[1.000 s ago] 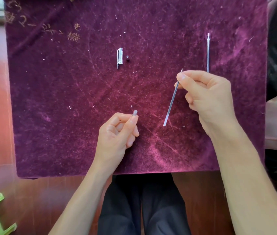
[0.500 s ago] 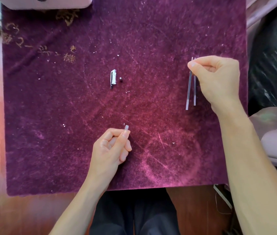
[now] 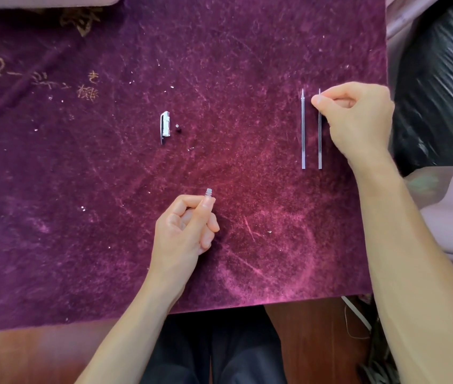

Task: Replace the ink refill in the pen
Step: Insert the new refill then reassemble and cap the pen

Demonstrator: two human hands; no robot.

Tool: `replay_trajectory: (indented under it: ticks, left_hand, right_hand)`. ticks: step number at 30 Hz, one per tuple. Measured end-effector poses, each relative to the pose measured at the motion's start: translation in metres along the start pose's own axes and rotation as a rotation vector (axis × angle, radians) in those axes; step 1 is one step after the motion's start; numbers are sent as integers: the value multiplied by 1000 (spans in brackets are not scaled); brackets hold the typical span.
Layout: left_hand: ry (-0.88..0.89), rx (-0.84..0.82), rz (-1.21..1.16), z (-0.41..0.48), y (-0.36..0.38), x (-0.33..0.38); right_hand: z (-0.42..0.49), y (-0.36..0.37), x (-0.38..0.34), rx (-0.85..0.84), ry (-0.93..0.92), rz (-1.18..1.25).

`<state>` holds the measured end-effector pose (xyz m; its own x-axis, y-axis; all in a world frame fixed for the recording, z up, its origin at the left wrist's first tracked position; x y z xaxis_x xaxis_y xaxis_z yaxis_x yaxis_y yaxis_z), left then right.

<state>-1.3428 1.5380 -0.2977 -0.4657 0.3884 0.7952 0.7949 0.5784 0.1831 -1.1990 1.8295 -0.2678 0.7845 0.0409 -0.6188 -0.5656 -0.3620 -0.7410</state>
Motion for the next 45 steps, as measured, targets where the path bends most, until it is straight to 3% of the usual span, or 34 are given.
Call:
replay_trajectory:
  ticks: [19, 37, 45]
  left_hand:
    - [36, -7, -20, 0, 0, -3]
    - [46, -4, -41, -1, 1, -3]
    - [33, -24, -34, 0, 1, -1]
  right_hand:
    - [-7, 3, -25, 4, -51, -44]
    - [-1, 13, -34, -38, 67, -148]
    - [-6, 18, -37, -125, 83, -22]
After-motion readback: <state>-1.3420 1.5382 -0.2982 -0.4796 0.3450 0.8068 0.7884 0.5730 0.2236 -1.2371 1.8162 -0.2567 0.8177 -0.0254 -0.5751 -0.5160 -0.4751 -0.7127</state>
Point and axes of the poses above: each hand's wrist, its own z-axis towards the middle knuckle, its own y-axis out of the palm, x = y × z, the point moved 4 cm from there along z, towards the middle knuckle, and after that the axes turned 7 degrees about -x, right-handed, at the moved point
